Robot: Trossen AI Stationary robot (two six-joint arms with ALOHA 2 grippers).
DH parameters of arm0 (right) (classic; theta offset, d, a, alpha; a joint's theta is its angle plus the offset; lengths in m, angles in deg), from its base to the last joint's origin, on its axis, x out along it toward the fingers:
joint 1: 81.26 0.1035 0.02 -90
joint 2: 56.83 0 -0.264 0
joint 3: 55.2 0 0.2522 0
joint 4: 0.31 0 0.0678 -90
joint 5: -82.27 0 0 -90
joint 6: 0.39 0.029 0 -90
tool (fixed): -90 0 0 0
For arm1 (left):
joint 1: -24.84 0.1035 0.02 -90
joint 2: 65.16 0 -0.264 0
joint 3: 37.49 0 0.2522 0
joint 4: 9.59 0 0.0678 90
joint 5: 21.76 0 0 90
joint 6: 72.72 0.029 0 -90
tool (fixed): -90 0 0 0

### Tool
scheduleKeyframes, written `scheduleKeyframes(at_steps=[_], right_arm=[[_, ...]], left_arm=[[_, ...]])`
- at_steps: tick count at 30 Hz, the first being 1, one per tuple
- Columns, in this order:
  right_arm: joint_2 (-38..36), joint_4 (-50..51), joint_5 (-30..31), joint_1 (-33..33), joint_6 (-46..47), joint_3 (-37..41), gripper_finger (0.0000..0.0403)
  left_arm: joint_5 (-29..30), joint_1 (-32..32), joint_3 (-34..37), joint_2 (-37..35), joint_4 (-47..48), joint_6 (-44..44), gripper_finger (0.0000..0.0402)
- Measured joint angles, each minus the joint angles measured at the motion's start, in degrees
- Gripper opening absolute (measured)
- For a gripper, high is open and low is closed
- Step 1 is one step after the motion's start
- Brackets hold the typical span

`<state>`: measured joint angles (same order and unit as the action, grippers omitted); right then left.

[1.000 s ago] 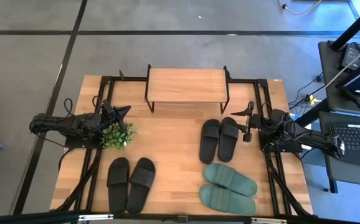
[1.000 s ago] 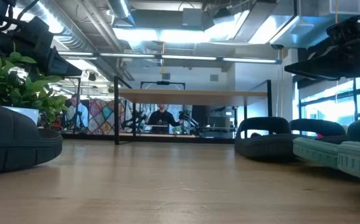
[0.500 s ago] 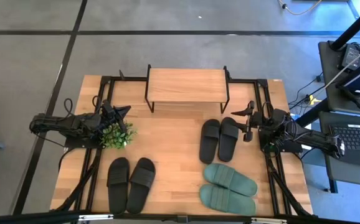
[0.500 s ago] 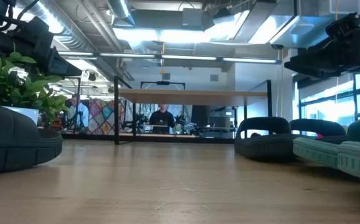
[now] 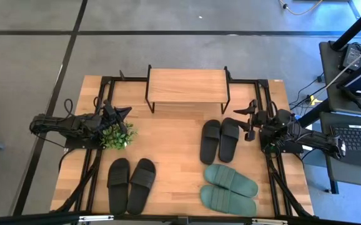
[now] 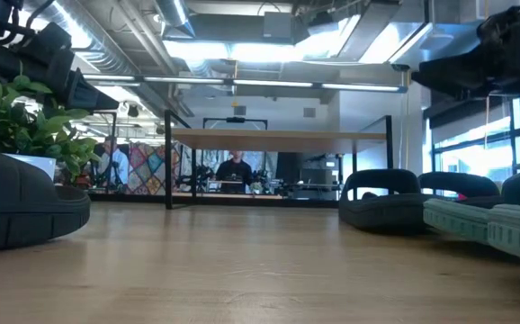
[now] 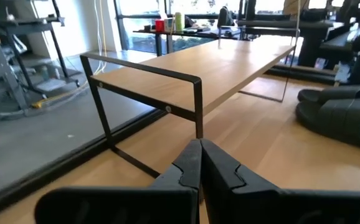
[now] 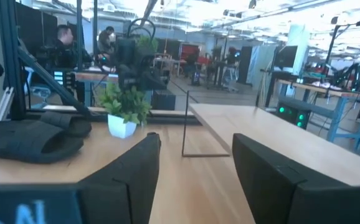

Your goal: Pick and place slides into the shelf

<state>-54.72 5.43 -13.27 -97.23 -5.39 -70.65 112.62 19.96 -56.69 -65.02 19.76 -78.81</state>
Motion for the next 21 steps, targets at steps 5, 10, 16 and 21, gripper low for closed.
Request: scheduleKeyframes(at_steps=[5, 10, 16, 21], right_arm=[[0.0, -0.21, 0.09, 0.01, 0.04, 0.02, 0.0202], [0.0, -0.64, 0.09, 0.01, 0.31, 0.02, 0.0202], [0.0, -0.64, 0.07, 0.02, 1.37, 0.0, 0.0202], [0.0, -0.36, 0.07, 0.02, 1.88, 0.0, 0.0202]], left_arm=[[0.02, 0.0, 0.0, 0.02, -0.07, 1.38, 0.0], [0.0, 0.0, 0.24, 0.02, -2.63, 3.72, 0.0], [0.04, 0.0, 0.24, 0.01, -3.13, 3.96, 0.0], [0.05, 0.0, 0.22, 0.02, -3.04, 8.23, 0.0]])
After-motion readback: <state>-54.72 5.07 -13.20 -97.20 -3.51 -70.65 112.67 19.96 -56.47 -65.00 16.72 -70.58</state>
